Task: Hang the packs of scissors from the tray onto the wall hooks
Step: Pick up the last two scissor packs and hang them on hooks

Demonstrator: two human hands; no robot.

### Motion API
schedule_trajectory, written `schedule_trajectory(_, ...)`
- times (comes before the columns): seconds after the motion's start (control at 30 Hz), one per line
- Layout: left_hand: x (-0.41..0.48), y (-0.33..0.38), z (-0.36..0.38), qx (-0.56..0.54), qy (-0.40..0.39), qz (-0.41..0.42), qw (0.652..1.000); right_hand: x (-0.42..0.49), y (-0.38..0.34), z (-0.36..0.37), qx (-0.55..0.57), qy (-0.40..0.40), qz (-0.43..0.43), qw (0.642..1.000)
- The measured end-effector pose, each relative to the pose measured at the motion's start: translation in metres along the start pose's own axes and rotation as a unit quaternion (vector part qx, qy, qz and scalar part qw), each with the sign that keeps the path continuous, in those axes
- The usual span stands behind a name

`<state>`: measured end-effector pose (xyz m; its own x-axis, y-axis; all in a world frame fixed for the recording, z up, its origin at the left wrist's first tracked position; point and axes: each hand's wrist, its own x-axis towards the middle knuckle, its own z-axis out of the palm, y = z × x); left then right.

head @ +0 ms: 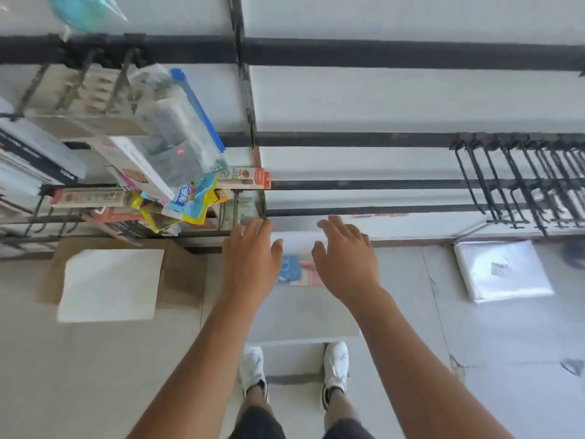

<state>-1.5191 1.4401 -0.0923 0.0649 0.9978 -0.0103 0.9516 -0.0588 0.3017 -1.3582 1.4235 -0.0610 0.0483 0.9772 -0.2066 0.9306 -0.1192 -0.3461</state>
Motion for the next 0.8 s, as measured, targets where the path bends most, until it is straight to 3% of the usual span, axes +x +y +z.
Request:
schedule_trajectory(0.2,-0.002,-0.007,0.08,-0.007,-0.129,-0.064,0.99,0.01,0.036,0.062,0.025,-0.074,0.045,0.996)
schedule_trajectory(0.43,-0.002,-0.019,0.197,-0.045,-0.319,-0.166,0.932,0.023,0.078,0.113,0.034,-0.123,0.086,0.988)
schedule_trajectory(0.63,0.007,-0.026,0.245,-0.033,-0.388,-0.236,0.89,0.035,0.102,0.151,0.03,-0.162,0.089,0.982)
schedule_trajectory(0.8,-0.005,-0.022,0.248,0.032,-0.354,-0.215,0.909,0.051,0.105,0.169,0.057,-0.176,0.106,0.977)
